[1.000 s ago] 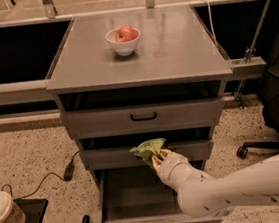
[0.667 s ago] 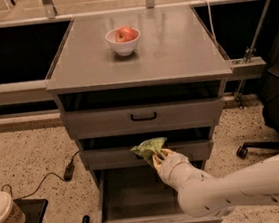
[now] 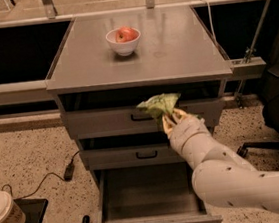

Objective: Pick green jalapeno chip bag from bottom drawer and place on counter

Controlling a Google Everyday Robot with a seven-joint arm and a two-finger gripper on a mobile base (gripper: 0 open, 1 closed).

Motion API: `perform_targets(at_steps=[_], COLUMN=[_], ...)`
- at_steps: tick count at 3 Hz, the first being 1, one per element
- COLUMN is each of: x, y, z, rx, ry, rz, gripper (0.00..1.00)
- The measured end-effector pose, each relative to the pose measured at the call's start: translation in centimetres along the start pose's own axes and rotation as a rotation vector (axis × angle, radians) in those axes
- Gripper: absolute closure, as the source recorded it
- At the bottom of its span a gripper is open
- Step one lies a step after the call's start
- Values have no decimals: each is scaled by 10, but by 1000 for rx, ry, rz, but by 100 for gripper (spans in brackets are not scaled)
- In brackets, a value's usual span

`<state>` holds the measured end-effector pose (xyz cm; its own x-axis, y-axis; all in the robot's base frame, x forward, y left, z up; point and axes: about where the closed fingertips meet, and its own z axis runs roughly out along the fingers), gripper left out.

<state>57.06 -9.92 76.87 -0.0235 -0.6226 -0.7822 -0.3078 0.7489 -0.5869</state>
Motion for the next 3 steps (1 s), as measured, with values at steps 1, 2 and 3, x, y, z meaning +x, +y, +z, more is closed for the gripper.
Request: perform_targets(at_steps=[1, 2, 3], x=[-28, -31, -42], y=[-19, -24, -58], z=[-9, -7, 23], rx=[38, 45, 82], ry=[-43, -43, -72], rz=[-18, -19, -75], gripper=[100, 100, 100])
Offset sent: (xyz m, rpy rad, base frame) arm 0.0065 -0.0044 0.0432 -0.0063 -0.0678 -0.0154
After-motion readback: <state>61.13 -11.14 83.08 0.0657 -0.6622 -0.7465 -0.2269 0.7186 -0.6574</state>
